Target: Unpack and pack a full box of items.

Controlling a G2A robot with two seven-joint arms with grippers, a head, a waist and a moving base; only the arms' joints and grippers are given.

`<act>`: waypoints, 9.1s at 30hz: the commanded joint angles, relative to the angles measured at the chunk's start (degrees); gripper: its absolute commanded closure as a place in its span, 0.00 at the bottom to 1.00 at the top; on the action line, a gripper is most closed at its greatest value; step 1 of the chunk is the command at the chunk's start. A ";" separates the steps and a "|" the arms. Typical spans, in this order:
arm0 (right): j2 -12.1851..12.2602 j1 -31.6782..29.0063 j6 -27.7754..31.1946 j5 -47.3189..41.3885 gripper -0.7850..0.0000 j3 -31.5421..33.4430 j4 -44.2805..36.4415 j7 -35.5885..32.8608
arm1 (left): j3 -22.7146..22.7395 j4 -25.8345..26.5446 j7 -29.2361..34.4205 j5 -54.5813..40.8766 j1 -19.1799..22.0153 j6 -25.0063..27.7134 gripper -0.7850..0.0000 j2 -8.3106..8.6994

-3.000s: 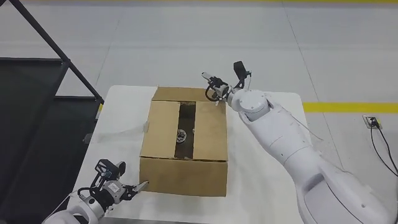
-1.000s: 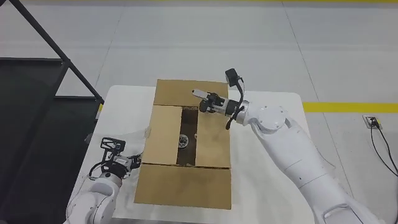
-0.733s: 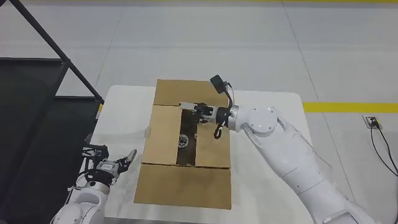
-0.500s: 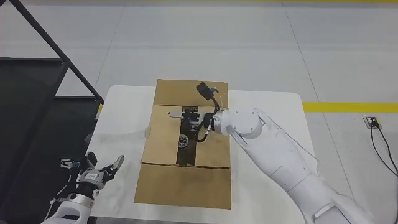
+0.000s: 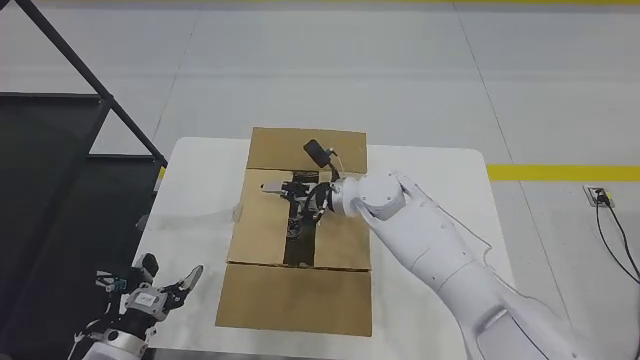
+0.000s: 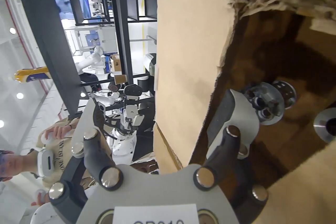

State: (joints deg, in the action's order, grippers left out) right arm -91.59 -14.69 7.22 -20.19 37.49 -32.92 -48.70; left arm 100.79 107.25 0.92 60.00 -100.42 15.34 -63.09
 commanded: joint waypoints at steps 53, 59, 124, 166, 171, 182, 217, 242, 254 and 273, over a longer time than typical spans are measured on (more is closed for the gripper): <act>-2.72 4.15 21.61 -9.87 0.00 12.74 7.96 -11.71 | -2.93 1.15 11.75 1.58 4.66 -18.64 0.00 -2.34; 0.00 1.46 22.57 -9.55 0.00 16.80 4.16 -11.70 | -5.01 -3.06 13.91 2.95 7.62 -18.83 0.00 -2.52; 17.02 -47.27 21.10 -6.87 0.00 58.31 -44.23 -4.97 | -40.50 -30.82 57.46 -39.72 58.37 -0.23 0.00 -7.51; 18.14 -65.34 33.56 -13.79 0.00 68.87 -50.75 17.48 | -69.70 -30.64 31.99 -18.87 65.83 -9.92 0.00 -19.03; 18.40 -64.03 32.69 -13.57 0.00 68.78 -50.35 16.37 | -69.56 -32.79 31.07 -19.00 66.74 -10.05 0.00 -20.22; 18.87 -60.40 31.79 -13.89 0.00 67.57 -48.06 13.68 | -64.65 -27.87 31.78 -15.51 63.41 -10.15 0.00 -19.16; 20.51 -48.68 20.79 -7.63 0.00 59.78 -48.08 4.45 | -16.20 27.40 26.99 -11.18 14.21 5.67 0.00 -7.97; 20.75 -41.60 14.84 -3.67 0.00 54.24 -45.23 5.41 | 4.76 25.75 20.24 -29.91 -5.51 8.67 0.00 -7.41; 20.90 -36.72 13.06 -4.87 0.00 51.94 -39.40 5.13 | -6.97 22.49 -2.96 -5.79 -16.11 8.93 0.00 -8.78; 21.36 -32.27 13.72 -6.22 0.00 50.16 -34.17 3.26 | -17.49 15.86 -19.36 17.05 -16.53 -5.73 0.00 -9.72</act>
State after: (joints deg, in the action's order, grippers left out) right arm -70.27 -46.95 20.86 -26.30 87.60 -67.20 -45.40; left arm 83.88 123.55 -18.58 75.74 -117.34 11.11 -72.77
